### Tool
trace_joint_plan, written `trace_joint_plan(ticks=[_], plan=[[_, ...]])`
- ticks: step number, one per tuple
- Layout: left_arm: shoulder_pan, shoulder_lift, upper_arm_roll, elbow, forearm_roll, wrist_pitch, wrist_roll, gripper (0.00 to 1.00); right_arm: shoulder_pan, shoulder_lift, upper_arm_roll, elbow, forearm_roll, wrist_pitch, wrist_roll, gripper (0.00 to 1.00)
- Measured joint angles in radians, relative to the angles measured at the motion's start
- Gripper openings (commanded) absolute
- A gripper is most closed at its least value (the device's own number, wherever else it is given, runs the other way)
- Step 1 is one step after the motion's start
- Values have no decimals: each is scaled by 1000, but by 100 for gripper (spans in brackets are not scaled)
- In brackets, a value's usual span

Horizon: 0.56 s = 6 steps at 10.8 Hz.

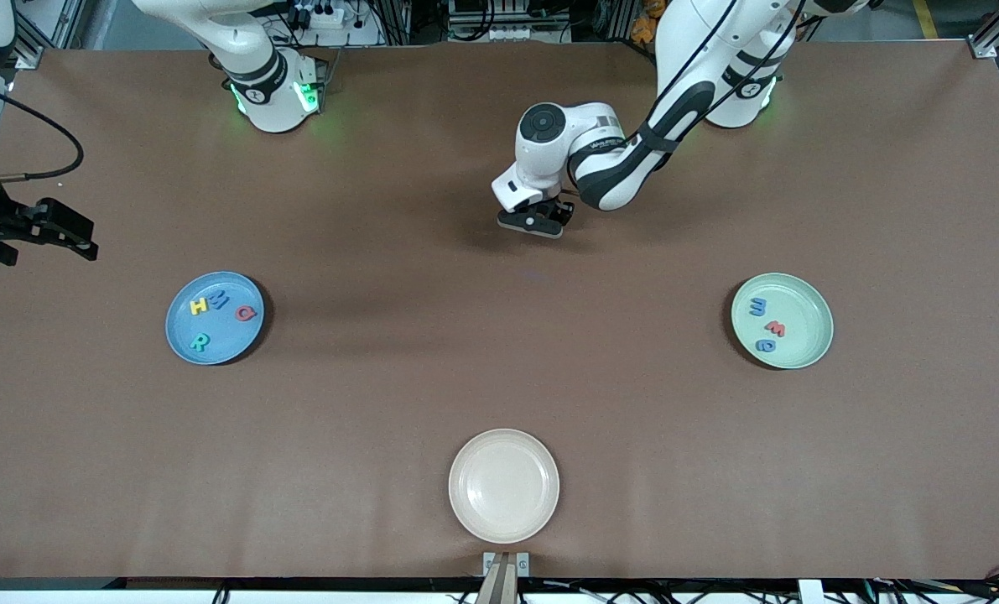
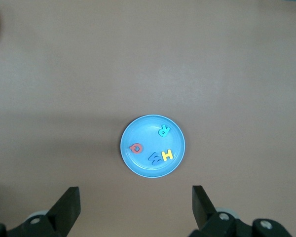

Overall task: Sort uppercase to blue plate, lowercase to green plate
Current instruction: 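Grasp the yellow u with the left gripper while the right gripper withdraws, then carry the yellow u with the left gripper to the green plate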

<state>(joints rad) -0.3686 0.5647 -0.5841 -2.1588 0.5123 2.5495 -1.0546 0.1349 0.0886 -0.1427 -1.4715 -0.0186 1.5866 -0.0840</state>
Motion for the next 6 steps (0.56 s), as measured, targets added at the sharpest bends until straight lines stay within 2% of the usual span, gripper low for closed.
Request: trace_joint_plan(ticks=[1,6], plan=[[0,-3,-1,2,0,0,0,0,0,0,0,0,14,0,10,100],[1,-3,14,17,0,1,-6,0,-27,0,-2,0,40,0,41,100]])
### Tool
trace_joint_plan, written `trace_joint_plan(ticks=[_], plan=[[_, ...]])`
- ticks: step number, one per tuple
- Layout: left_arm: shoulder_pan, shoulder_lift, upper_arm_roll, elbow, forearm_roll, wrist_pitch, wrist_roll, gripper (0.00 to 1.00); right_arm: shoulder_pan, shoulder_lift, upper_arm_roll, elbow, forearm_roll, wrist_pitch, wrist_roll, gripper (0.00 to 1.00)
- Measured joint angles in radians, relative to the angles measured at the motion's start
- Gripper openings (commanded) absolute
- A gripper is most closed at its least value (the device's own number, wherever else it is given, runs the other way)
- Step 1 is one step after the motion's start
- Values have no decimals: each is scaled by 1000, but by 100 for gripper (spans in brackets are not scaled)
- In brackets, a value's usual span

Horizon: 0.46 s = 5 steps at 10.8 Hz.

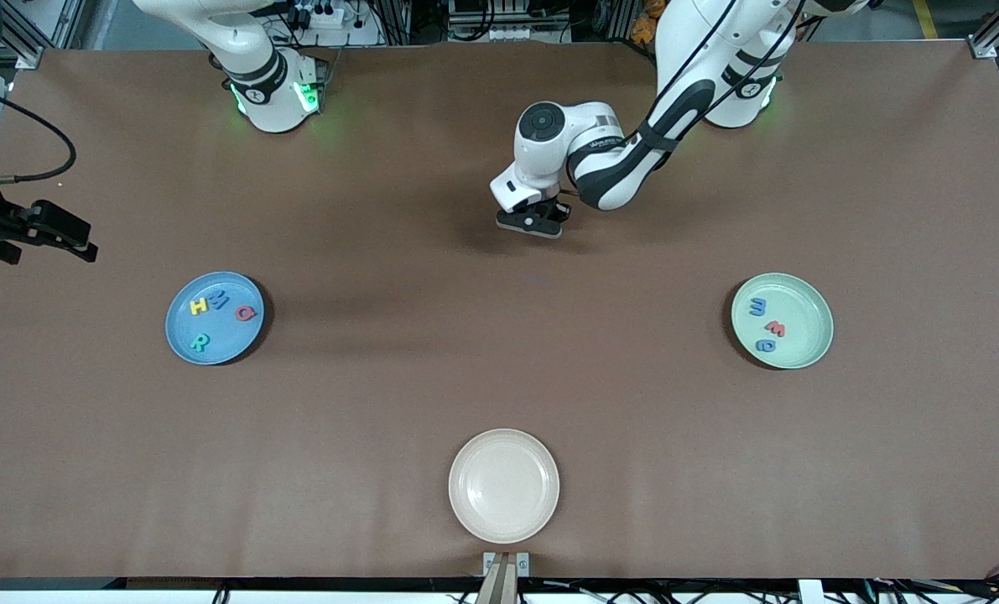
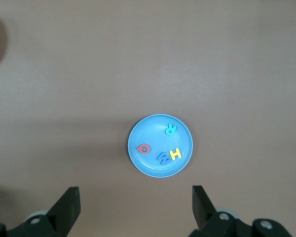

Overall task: Sort uppercase to blue plate, lowercase to green plate
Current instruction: 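Carry the yellow u with the left gripper to the green plate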

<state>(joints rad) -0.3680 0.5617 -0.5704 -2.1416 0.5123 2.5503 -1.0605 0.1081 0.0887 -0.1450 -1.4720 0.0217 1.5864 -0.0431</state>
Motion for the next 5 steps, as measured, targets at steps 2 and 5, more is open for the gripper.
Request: trace_joint_plan(ticks=[2,5], plan=[[26,-6,29,36,6,-22,4,0,-2,0,0,0,7,-2,0,100],[123,-47,47,123,8,-177,126,0,-2,0,2,-1,14,-2,0,100]])
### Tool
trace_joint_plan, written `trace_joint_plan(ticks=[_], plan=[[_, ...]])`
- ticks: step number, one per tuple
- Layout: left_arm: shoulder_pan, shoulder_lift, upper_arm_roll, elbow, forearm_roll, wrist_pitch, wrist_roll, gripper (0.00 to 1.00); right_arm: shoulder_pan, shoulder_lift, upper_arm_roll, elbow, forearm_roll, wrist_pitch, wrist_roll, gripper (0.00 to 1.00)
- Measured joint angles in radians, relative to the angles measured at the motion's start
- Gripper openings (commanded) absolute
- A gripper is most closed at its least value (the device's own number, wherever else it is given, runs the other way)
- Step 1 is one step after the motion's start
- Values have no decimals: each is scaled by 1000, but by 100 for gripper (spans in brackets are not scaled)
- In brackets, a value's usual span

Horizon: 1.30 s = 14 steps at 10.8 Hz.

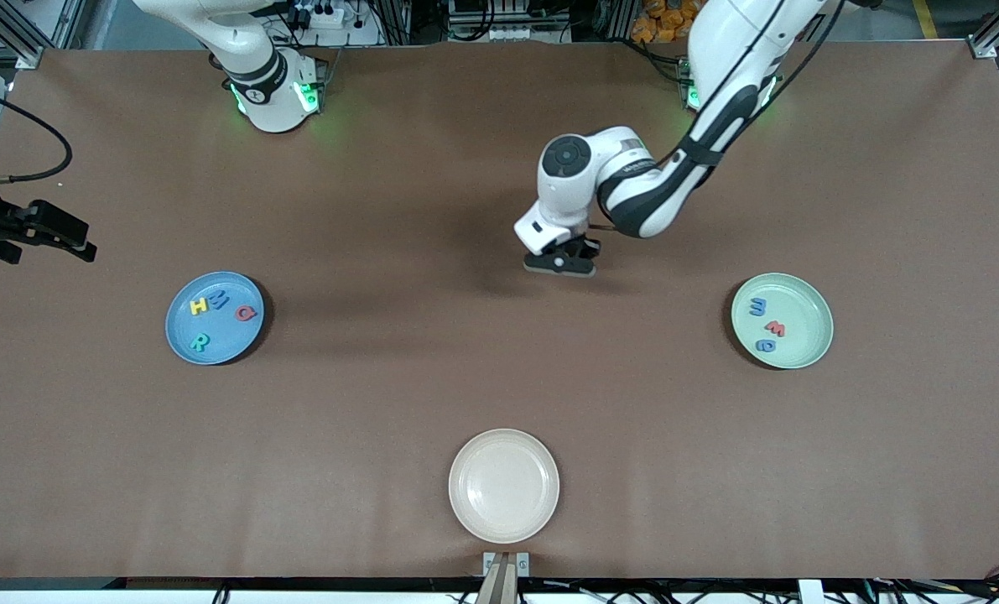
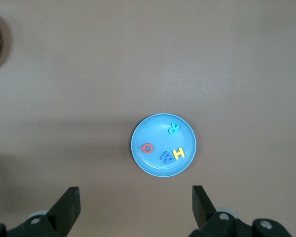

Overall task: Sort uppercase to blue plate, lowercase to green plate
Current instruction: 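Carry the yellow u with the left gripper to the green plate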

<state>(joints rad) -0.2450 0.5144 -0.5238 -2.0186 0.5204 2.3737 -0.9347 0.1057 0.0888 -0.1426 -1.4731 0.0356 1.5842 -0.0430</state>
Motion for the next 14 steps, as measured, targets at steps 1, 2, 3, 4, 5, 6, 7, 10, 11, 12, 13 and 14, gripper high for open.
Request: trace_joint_plan(ticks=[1,2,3,4,5,6,7,10,11,12,13,14], plan=[[31,-10,2,28,0,-42,43,0,0,0,0,0,1,0,0,100],[70,-23,4,48,-1,-74,101,0,0,0,0,0,1,0,0,100],[117,-40,8,57,-2,-108,185,0,0,0,0,0,2,0,0,100],[165,-63,20,63,-13,-148,287,0,-1,0,0,0,2,0,0,100],[209,-90,42,71,-35,-180,400,0,-1,0,0,0,2,0,0,100],[242,-118,75,75,-53,-199,511,0,-3,0,-1,0,2,0,0,100],[270,-143,116,76,-60,-205,618,0,-5,0,-1,0,2,0,0,100],[310,-170,278,76,-144,-207,914,0,-6,0,1,0,2,-5,20,100],[312,-168,350,72,-229,-207,1032,0,-6,0,6,0,2,-5,21,100],[313,-165,412,63,-323,-207,1134,0,-6,0,12,0,1,-5,21,100],[316,-158,447,49,-382,-207,1188,0,-6,0,16,0,0,-6,21,100],[316,-151,458,39,-400,-207,1194,28,-6,0,17,0,0,-6,21,100]])
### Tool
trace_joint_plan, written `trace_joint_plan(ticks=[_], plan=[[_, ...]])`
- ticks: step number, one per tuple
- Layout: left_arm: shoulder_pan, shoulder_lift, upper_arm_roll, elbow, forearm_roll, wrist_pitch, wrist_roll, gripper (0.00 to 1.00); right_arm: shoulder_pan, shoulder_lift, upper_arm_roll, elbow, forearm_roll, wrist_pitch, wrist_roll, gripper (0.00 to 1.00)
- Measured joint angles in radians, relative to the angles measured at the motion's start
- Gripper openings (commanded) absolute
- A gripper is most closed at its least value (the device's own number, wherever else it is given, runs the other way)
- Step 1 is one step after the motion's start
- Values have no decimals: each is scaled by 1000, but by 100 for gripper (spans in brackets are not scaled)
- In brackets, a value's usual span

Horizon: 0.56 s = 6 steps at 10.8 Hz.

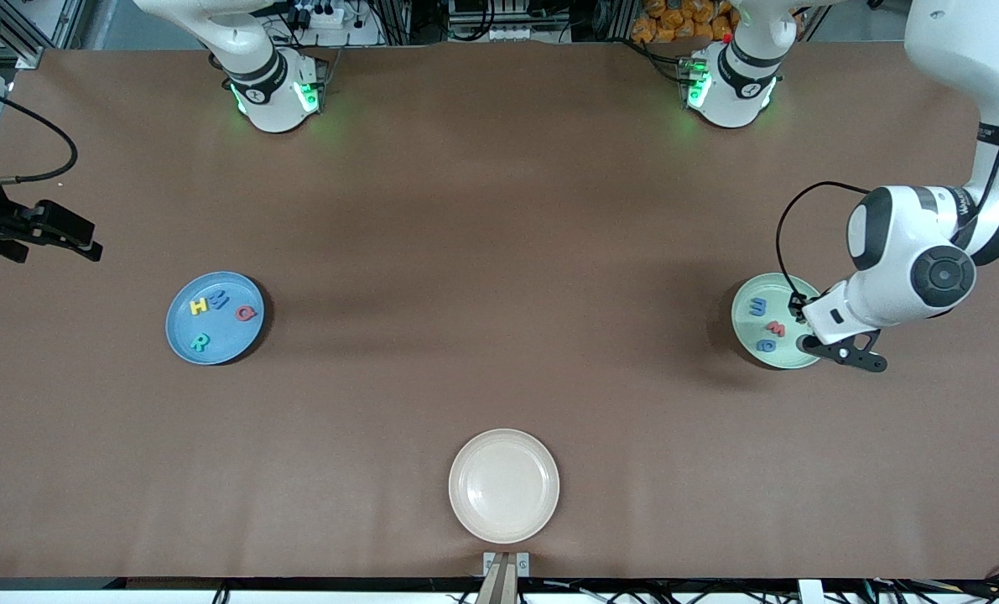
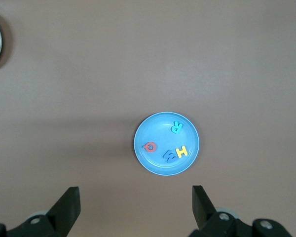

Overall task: Sort uppercase to blue plate, lowercase to green plate
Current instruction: 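Open the left gripper to release the u on the green plate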

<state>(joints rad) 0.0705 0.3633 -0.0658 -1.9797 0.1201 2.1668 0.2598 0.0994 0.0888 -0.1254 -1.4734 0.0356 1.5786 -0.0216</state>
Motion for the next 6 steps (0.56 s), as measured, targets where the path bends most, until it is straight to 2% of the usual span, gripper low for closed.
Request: trace_joint_plan(ticks=[1,4,6], plan=[[-1,7,2,-3,-3,0,0,99,0,0,0,0,0,0,0,100],[-6,11,17,5,-3,3,0,100,-9,3,-1,-3,-1,0,0,100],[-7,4,27,49,-3,8,1,100,-12,3,1,-10,-1,1,0,100]])
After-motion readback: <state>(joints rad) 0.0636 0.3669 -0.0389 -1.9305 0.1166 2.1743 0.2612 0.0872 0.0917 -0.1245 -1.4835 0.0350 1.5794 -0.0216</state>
